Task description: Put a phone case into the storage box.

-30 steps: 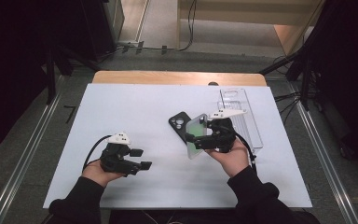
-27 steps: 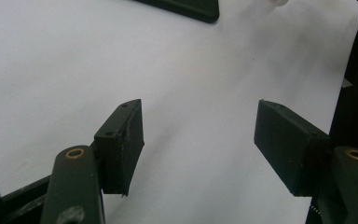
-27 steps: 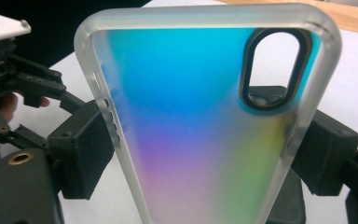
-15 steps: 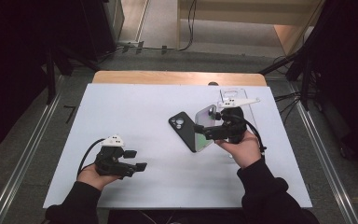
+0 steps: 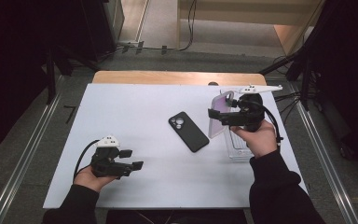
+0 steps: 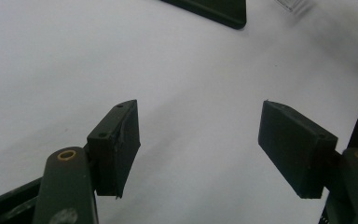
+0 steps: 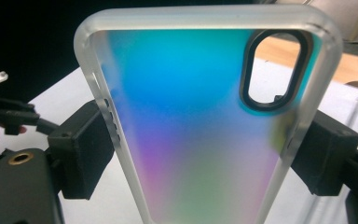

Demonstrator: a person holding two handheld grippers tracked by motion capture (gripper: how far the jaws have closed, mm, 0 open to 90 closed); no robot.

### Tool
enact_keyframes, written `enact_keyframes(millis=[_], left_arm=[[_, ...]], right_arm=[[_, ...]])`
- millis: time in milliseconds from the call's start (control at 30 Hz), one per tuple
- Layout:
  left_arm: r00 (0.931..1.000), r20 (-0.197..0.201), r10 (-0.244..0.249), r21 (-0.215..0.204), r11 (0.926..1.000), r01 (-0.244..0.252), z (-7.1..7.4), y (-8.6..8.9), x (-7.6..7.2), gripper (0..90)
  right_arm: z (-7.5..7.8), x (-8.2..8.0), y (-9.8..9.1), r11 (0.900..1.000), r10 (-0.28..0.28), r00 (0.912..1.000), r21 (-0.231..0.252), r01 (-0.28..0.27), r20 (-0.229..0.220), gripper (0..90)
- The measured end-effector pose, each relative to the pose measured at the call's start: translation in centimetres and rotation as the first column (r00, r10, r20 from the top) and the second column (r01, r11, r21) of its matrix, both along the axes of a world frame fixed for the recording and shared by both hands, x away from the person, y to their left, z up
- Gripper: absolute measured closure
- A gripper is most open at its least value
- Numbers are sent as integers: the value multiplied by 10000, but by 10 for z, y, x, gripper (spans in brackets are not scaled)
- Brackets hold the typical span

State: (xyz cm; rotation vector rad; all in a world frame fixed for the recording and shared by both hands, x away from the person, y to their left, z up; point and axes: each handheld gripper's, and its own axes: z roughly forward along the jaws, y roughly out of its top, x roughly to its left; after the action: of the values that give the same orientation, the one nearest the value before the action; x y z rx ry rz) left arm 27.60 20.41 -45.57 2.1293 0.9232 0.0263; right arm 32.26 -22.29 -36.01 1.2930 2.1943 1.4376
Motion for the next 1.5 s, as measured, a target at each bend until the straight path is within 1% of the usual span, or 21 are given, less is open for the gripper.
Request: enact_keyframes(millis=[200,300,333,433,600,733,767,933,1000,1067,1100,1133,1200,1233,1267,1333,1367,1400,1433,1467,1500], left_arm=[[10000,-49,67,-5,10000,-67,-1,2,-1,299],[9999,-58,99,-60,9999,-99,-1,2,-1,299],[9999,-68,89,-24,10000,-89,0,3,0,299],[9999,-95,86,-33,10000,-86,-1,3,0,298],[9999,-107,30,-51,10000,-30,-1,1,0,299],[9999,-101,25,-87,10000,-26,-1,1,0,299],[9999,-90,46,-102,9999,-47,-1,1,0,299],[9998,-71,181,-119,9998,-182,-1,2,0,299],[9998,-82,166,-119,9998,-167,-1,2,0,299],[9999,-85,122,-214,9997,-124,-1,2,0,299],[9999,-85,122,-214,9997,-124,-1,2,0,299],[9999,-89,130,-252,9996,-132,-1,2,0,299],[9998,-118,135,-242,9996,-138,-2,2,0,299],[9999,-119,100,-202,9997,-102,-3,1,1,299],[9999,-128,113,-152,9998,-115,-3,1,1,299],[9998,-143,102,-153,9998,-104,-3,0,1,299],[9999,-119,101,-162,9998,-103,-3,0,1,298],[9999,-102,88,-169,9998,-89,-2,0,1,299],[9999,-95,87,-171,9998,-89,-2,0,0,299],[9999,-98,93,-161,9998,-94,-2,0,0,298],[9999,-126,88,-162,9998,-90,-2,0,0,299]], right_arm=[[5,2,-14,9991,-427,9990,67,426,88,147],[6,3,-21,9967,-806,9966,4,806,194,147],[6,4,-27,9941,-1082,9938,-37,1083,275,147],[5,5,-33,9909,-1342,9906,-58,1344,266,147],[1,8,-48,9787,-2042,9786,-156,2046,259,147],[-2,10,-52,9727,-2293,9730,-295,2301,267,147],[-5,12,-53,9686,-2453,9691,-353,2461,253,146],[-10,17,-53,9616,-2697,9626,-460,2707,260,147],[-11,20,-52,9580,-2819,9591,-467,2828,260,147],[-13,27,-51,9479,-3095,9503,-677,3112,342,146],[-13,27,-51,9479,-3095,9503,-677,3112,342,146],[-13,29,-50,9438,-3172,9473,-834,3199,438,146],[-14,34,-50,9429,-3210,9463,-807,3231,385,147],[-15,40,-50,9413,-3252,9451,-841,3269,337,147],[-15,40,-50,9413,-3252,9451,-841,3269,337,147],[-16,47,-51,9342,-3396,9397,-1023,3419,397,146],[-17,51,-52,9334,-3434,9385,-978,3453,360,147],[-18,58,-56,9306,-3570,9339,-788,3575,212,147],[-18,58,-56,9306,-3570,9339,-788,3575,212,147],[-20,66,-59,9320,-3585,9335,-562,3580,6,146],[-21,69,-60,9313,-3619,9321,-492,3610,-107,146]])
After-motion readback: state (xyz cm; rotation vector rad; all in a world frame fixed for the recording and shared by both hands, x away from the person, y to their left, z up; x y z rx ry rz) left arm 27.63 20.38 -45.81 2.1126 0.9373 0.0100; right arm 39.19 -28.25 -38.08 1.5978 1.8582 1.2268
